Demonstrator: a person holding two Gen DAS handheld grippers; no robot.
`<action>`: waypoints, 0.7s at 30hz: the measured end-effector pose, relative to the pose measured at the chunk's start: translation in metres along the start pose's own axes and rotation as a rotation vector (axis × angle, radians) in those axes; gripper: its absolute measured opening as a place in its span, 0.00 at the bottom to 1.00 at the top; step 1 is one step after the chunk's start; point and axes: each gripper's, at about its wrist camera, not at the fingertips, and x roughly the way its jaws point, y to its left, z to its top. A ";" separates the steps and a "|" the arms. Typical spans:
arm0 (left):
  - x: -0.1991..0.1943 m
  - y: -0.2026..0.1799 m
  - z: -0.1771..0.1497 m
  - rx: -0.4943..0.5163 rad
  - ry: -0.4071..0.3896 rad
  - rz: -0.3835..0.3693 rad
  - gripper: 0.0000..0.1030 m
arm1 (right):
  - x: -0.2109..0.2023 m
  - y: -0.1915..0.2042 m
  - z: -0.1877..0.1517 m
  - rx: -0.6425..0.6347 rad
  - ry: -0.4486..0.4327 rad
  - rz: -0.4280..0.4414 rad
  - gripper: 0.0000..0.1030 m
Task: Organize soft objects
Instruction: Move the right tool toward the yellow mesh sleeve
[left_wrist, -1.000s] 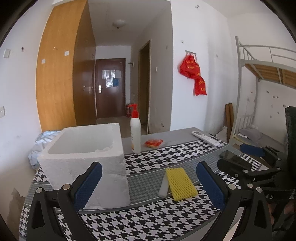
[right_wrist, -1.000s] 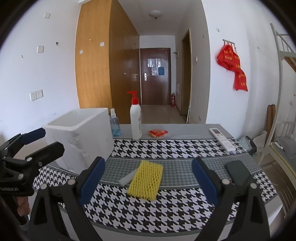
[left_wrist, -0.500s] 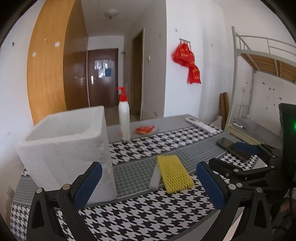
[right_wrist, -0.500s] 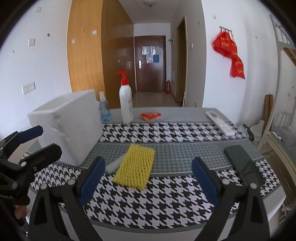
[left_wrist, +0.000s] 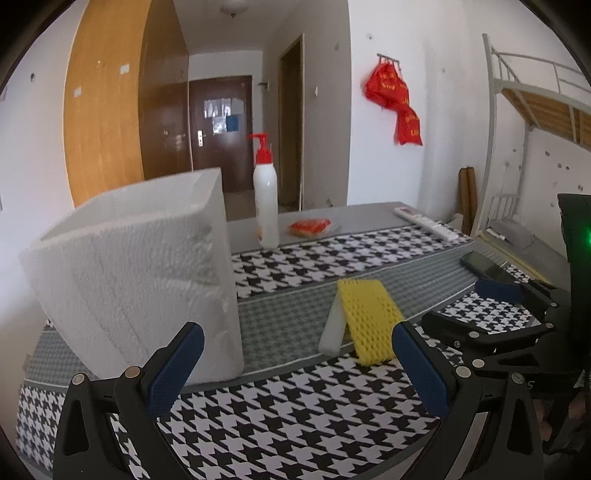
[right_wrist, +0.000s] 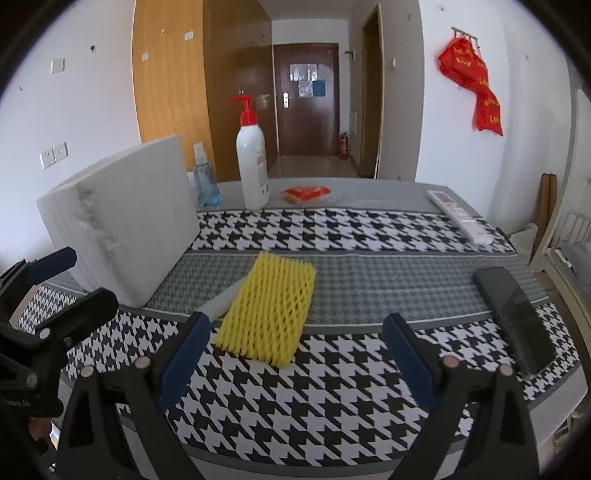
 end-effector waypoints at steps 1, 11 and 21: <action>0.001 0.001 -0.001 -0.003 0.006 0.003 0.99 | 0.003 0.000 0.000 0.000 0.008 0.002 0.94; 0.017 0.008 -0.008 -0.023 0.066 0.023 0.99 | 0.024 0.002 -0.003 0.002 0.062 0.025 0.94; 0.022 0.009 -0.008 -0.009 0.067 0.048 0.99 | 0.041 0.005 -0.004 -0.007 0.113 0.022 0.94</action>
